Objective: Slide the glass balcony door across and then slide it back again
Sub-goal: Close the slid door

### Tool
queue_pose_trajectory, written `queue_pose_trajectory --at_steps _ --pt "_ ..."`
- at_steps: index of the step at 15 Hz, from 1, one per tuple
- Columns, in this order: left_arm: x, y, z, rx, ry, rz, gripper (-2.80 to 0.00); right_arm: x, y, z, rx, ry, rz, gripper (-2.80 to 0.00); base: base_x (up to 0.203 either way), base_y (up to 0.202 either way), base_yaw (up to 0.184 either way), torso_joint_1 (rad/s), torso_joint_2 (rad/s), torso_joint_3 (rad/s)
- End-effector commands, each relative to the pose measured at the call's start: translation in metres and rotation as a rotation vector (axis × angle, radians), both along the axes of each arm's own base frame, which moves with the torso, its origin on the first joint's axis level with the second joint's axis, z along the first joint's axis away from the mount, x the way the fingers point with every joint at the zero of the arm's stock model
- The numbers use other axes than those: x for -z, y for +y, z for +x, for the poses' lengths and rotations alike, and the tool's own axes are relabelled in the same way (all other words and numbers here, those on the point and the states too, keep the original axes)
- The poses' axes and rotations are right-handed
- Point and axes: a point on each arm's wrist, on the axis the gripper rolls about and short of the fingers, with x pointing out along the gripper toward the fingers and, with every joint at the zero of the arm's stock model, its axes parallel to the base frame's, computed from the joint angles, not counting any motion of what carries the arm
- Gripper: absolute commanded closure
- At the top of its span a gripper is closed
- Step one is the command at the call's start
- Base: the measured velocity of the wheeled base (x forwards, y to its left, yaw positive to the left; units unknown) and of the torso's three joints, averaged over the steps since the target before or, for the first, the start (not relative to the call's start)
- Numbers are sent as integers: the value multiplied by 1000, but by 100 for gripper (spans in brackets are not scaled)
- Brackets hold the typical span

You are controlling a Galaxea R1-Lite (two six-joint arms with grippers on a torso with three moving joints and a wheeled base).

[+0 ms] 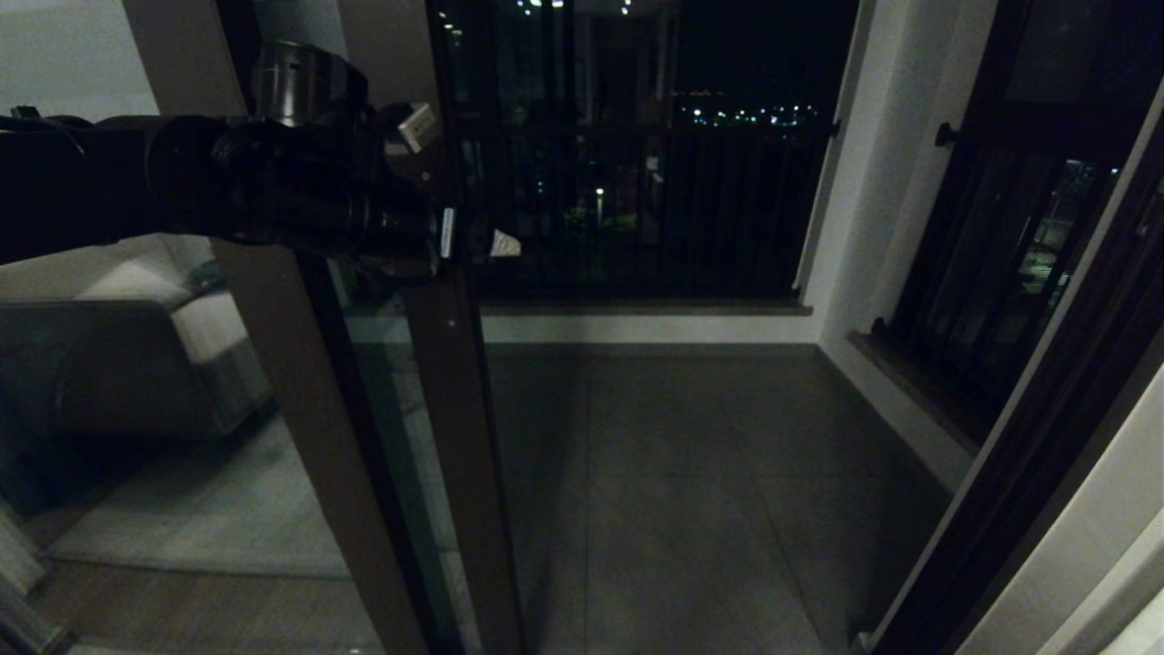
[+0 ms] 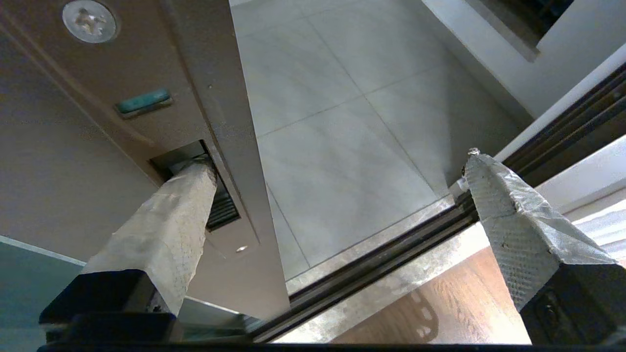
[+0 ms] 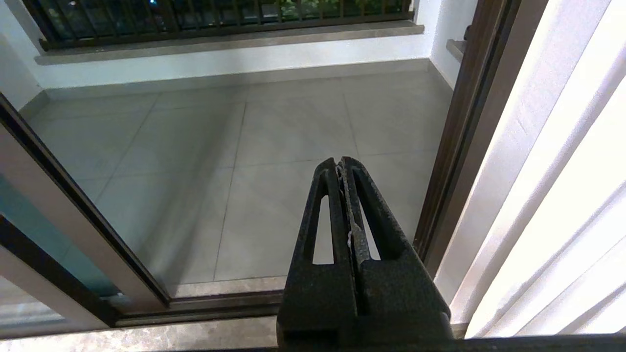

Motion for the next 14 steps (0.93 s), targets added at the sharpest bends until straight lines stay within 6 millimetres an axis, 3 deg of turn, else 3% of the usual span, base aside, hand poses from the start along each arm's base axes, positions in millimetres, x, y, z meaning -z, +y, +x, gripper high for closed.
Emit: queue_pose_trajectory --at_steps 1,14 --pt "2 -5 0 17 3 0 -280 0 0 0 0 1 0 0 0 0 0 0 0 0" --pt "3 -21 -2 52 0 -1 -280 0 0 0 0 1 0 0 0 0 0 0 0 0"
